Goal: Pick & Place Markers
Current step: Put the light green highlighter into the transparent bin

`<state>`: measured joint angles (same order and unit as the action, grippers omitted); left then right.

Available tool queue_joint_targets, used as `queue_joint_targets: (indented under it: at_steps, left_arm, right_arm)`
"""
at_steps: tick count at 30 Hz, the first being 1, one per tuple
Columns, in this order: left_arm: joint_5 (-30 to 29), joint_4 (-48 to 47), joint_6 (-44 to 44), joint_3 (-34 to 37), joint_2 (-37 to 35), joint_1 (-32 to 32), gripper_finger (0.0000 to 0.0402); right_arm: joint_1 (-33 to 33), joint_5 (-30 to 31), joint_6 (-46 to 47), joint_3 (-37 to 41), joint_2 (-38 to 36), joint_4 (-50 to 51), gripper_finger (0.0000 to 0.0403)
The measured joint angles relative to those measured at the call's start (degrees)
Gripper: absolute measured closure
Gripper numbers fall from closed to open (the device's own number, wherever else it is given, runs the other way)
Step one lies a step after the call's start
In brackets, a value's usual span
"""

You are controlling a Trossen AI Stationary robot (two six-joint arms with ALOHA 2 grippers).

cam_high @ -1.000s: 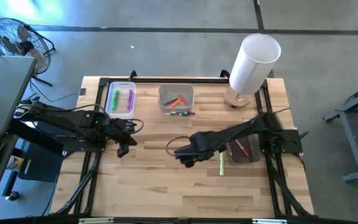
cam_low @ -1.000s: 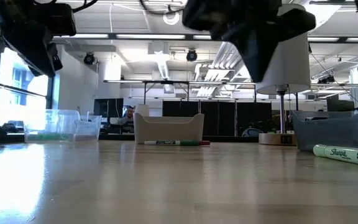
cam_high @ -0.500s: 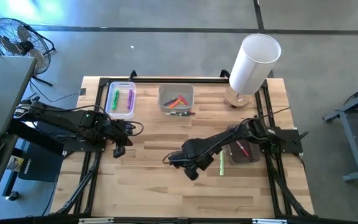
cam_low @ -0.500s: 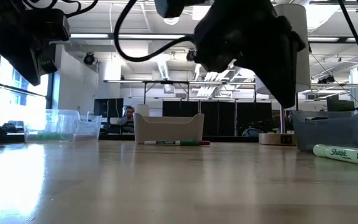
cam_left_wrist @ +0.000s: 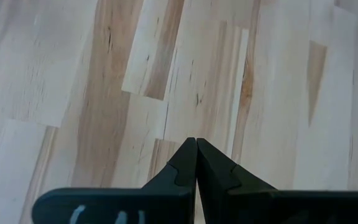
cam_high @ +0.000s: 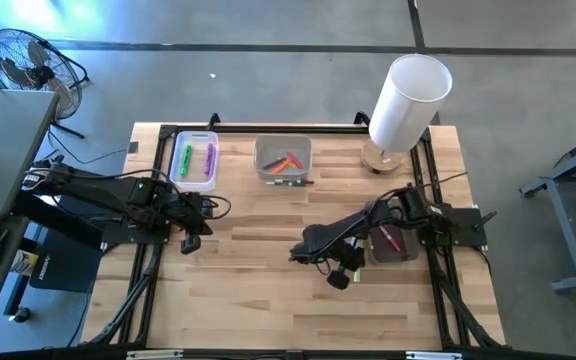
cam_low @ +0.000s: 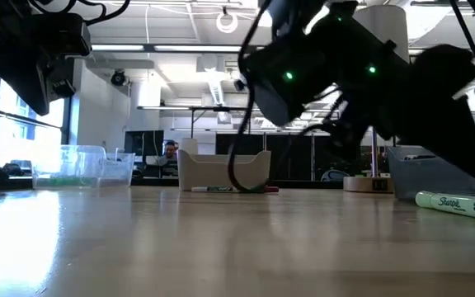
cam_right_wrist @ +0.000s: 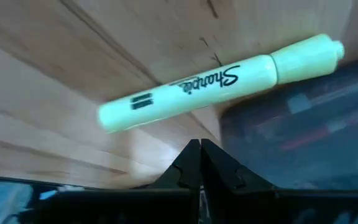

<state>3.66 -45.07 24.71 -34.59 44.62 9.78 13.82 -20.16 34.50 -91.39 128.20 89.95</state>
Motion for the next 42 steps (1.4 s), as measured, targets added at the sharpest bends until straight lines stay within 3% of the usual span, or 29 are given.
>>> queue_joint_targets:
  at_steps: [10, 18, 23, 26, 30, 34, 37, 42]
  left_arm:
    - [-0.17, -0.03, 0.38, 0.0, 0.0, 0.0, 0.0401]
    - [-0.2, 0.08, 1.52, 0.0, 0.0, 0.0, 0.0401]
    - [-0.24, 0.6, 2.08, 0.0, 0.0, 0.0, 0.0401]
    - [-0.24, 1.13, 2.15, 0.0, 0.0, 0.0, 0.0401]
    - [-0.24, 1.85, 2.14, -0.02, 0.02, 0.0, 0.0401]
    - [-0.27, 1.61, 2.14, -0.02, 0.02, 0.0, 0.0401]
    - [-0.36, 1.61, 2.14, -0.02, 0.02, 0.0, 0.0401]
    - [-0.36, 1.09, 2.66, -0.02, 0.04, 0.0, 0.0401]
  right_arm:
    - [0.07, 3.7, -3.06, 3.75, 0.0, -9.25, 0.0402]
    - [0.07, 6.48, -0.96, 0.46, -0.33, -10.33, 0.0402]
    - [0.05, 9.46, 8.99, -4.55, -4.31, -7.09, 0.0403]
    - [0.16, 15.66, 20.69, -7.33, -8.96, -7.97, 0.0403]
    - [1.65, 31.86, 38.02, -7.62, -15.46, -14.87, 0.0402]
    - [2.48, 40.66, 38.9, -5.49, -19.34, -28.11, 0.0386]
    - [2.22, 41.14, 36.31, -3.39, -19.69, -38.86, 0.0355]
    - [0.6, 35.13, 29.97, -0.8, -18.8, -49.78, 0.0291]
